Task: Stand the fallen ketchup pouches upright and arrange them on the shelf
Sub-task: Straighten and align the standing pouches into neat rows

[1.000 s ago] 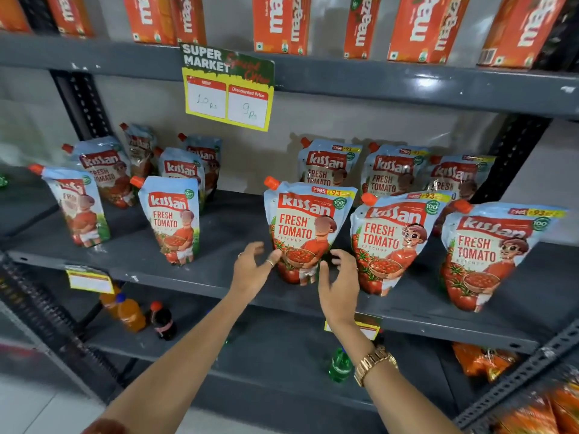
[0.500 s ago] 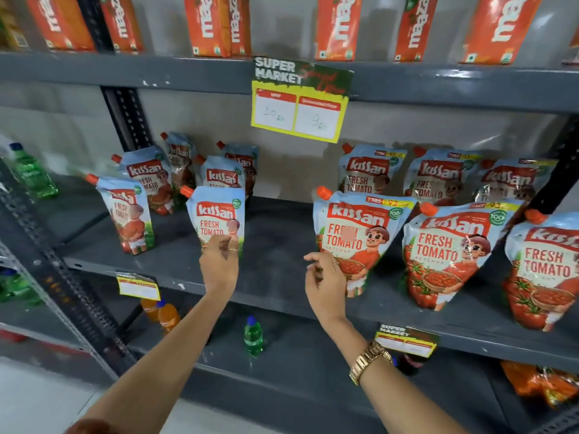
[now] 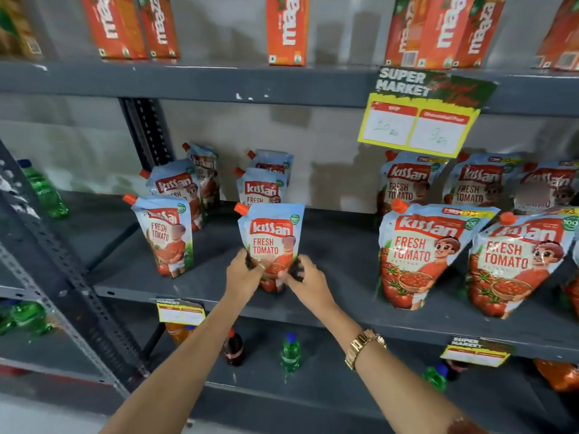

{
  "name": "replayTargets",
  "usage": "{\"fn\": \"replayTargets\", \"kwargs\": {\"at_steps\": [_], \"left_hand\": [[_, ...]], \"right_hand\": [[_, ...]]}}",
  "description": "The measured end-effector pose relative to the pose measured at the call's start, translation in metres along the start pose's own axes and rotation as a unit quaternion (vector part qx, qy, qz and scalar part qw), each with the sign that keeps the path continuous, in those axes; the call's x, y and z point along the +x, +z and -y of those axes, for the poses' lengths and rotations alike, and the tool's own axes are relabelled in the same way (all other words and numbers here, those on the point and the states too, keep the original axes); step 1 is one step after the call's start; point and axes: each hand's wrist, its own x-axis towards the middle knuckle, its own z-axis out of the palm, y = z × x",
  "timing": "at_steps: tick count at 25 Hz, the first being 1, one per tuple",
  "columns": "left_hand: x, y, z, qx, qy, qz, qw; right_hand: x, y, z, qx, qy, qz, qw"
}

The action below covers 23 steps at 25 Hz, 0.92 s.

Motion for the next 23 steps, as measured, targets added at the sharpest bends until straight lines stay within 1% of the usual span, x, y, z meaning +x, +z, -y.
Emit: {"fn": "replayTargets", "kwargs": {"at_steps": [3, 7, 12, 19, 21, 23], "left_hand": [[0.007, -0.009, 0.003, 0.012, 0.014, 0.024, 1.0], [0.015, -0.025, 0.008, 0.006, 0.012, 0.029, 0.999], [0.021, -0.042, 0.016, -0.006, 0.008, 0.038, 0.999], [0.028, -0.05, 0.024, 0.003, 0.017, 0.059, 0.998], [0.029, -0.058, 0.023, -0.012, 0.022, 0.058, 0.998], [0.029, -0.071, 0.021, -0.046, 0.029, 0.028, 0.998]], "right_hand": [[0.009, 0.017, 0.009, 0.012, 0.022, -0.032, 0.999], [0.01, 0.037, 0.02, 0.024, 0.021, -0.045, 0.998], [0.01, 0.057, 0.027, 0.03, 0.013, -0.047, 0.998], [0.007, 0.063, 0.035, 0.028, 0.043, -0.037, 0.998], [0.0, 0.065, 0.04, 0.037, 0.033, -0.071, 0.996], [-0.011, 0.068, 0.049, 0.029, -0.016, -0.159, 0.987]]}}
